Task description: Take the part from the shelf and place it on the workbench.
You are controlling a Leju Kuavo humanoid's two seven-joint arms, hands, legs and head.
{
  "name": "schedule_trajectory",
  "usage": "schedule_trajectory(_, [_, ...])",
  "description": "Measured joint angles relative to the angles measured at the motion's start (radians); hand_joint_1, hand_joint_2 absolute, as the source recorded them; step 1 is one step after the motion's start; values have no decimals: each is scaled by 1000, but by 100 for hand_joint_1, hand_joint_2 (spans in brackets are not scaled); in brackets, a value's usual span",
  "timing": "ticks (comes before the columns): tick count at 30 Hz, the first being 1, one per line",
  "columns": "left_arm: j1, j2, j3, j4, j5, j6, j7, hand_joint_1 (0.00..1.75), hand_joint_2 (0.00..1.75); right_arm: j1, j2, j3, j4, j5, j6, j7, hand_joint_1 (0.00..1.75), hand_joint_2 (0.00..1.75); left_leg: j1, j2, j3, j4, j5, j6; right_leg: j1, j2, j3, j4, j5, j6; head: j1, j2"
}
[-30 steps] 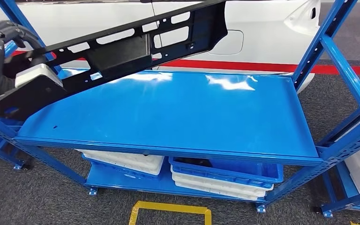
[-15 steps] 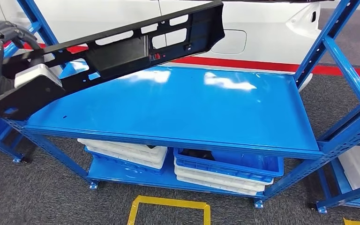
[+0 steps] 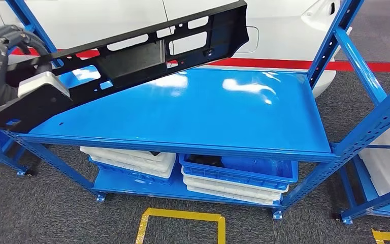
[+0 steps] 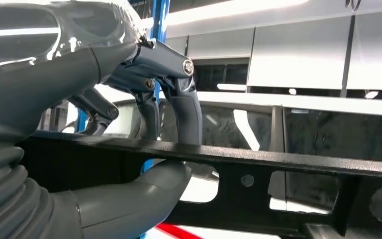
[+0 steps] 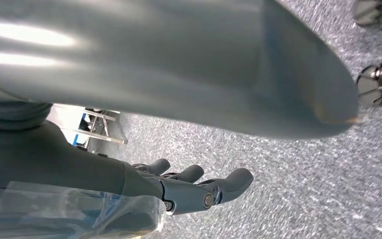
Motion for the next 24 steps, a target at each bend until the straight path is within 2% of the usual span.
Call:
schedule_trajectory(1, [0,0,-1,0,1,0,0,175,175,0,0,0,0,0,0,0,0,0,0,0,13,-10,8,2,1,0,-5,0,4,0,0,0])
schedule_trajectory(2, [0,0,-1,0,2,-1,0,175,175,0,0,0,0,0,0,0,0,0,-1,0,46,-60,32,5,2,0,-8,0,8,1,0,0])
schedule_trajectory(4, [-3,0,1,0,5,-1,0,175,175,0,2,0,0,-1,0,0,0,0,-6,-1,136,-214,85,19,4,1,-12,1,14,5,0,0])
schedule_trajectory(5, [-5,0,2,0,7,-1,0,175,175,-1,3,0,0,-2,0,0,0,0,-11,-2,167,-272,101,26,4,1,-15,1,17,10,0,0])
schedule_trajectory(6, [-7,0,4,0,8,-1,0,175,175,-1,4,0,0,-2,0,0,0,0,-15,-3,183,-305,107,32,4,1,-18,1,21,14,0,0])
schedule_trajectory(9, [-10,0,5,0,11,-2,0,175,175,0,6,0,0,-3,0,0,0,0,-18,-1,178,-320,121,45,2,0,-25,0,29,31,1,0])
schedule_trajectory(10, [-10,-1,5,0,11,-3,0,175,175,0,6,0,0,-3,0,0,0,0,-15,0,175,-325,129,51,3,0,-32,13,16,35,1,0])
schedule_trajectory(11, [-11,-1,5,0,11,-3,0,175,175,0,7,0,0,-3,2,0,0,0,-12,1,172,-331,138,56,4,1,-47,47,-12,38,2,0])
schedule_trajectory(12, [-11,-1,4,0,11,-3,0,175,175,0,7,0,0,-3,3,0,0,0,-10,2,167,-333,145,60,4,0,-69,105,-52,39,2,0])
schedule_trajectory(14, [-9,-1,2,0,11,-3,0,175,175,0,8,0,0,-3,6,0,0,0,-10,2,154,-333,155,63,4,0,-120,245,-128,43,2,0])
schedule_trajectory(15, [-8,-1,1,0,12,-3,0,175,175,1,8,0,0,-3,5,0,0,0,-10,2,148,-333,160,62,4,0,-131,287,-143,44,2,0])
schedule_trajectory(16, [-7,-1,0,0,12,-3,0,175,175,1,8,0,0,-3,5,0,0,0,-10,2,142,-332,164,61,4,0,-122,288,-139,45,2,0])
schedule_trajectory(17, [-5,-1,-1,0,13,-4,0,175,175,1,8,0,0,-3,5,0,0,0,-8,2,138,-330,168,58,3,0,-93,248,-118,45,2,0])
schedule_trajectory(19, [-4,-1,-1,0,15,-3,0,175,175,0,8,0,0,-3,5,1,0,0,-8,1,129,-322,170,52,1,0,0,97,-64,47,2,0])
schedule_trajectory(20, [-4,0,-1,0,16,-3,0,175,175,-1,8,0,0,-3,5,1,0,0,-9,1,124,-316,171,48,0,0,32,37,-47,44,2,0])
schedule_trajectory(21, [-4,0,0,0,17,-2,0,175,175,-1,8,0,0,-3,5,1,0,0,-10,1,118,-311,173,43,1,1,49,2,-39,40,1,0])
schedule_trajectory(24, [-1,0,-1,0,20,2,-1,175,175,-1,9,0,0,-3,5,0,0,0,-9,1,108,-305,179,26,4,2,42,-7,-28,20,1,0])
